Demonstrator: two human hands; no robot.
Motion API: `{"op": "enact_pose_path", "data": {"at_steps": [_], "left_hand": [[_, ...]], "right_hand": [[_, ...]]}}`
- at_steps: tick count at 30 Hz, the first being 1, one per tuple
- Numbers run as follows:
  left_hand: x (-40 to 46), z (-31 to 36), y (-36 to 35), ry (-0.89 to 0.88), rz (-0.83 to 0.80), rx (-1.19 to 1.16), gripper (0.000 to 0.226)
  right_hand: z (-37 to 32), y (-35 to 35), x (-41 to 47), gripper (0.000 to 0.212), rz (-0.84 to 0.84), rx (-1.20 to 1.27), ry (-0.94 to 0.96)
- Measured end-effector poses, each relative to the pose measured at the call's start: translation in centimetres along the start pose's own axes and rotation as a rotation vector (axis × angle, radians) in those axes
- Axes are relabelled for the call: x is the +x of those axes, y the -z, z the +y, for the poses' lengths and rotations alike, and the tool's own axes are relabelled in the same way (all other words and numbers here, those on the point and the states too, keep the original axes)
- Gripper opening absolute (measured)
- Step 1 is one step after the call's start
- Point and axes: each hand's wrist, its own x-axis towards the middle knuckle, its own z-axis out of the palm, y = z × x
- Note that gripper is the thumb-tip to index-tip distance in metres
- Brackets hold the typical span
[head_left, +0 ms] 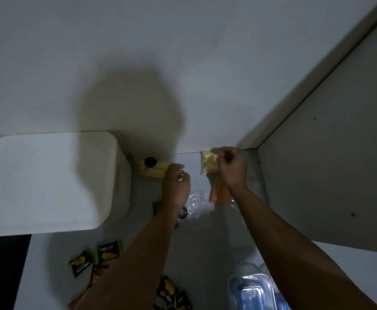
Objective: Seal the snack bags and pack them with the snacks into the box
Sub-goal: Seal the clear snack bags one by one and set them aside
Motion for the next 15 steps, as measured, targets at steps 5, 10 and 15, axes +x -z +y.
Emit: {"op": "enact_pose_path", "data": {"at_steps": [5,10,15], "left_hand": [[1.3,2.0,-4.3,-0.006,-0.287,0.048,0.045],[2.0,0.8,-6.6,0.019,-0.395,0.112,0.051],[0.2,0.0,-7.1,0.057,-0.415,0.165,0.06]], "right_hand": [[2.6,4.0,3.8,0.054,-0.02,-0.409,-0.279],[5.0,4.4,5.3,0.085,-0.156,-0.47,-0.418],[6.6,4.4,4.3,0.053,-0.085,-0.377,-0.397]]}}
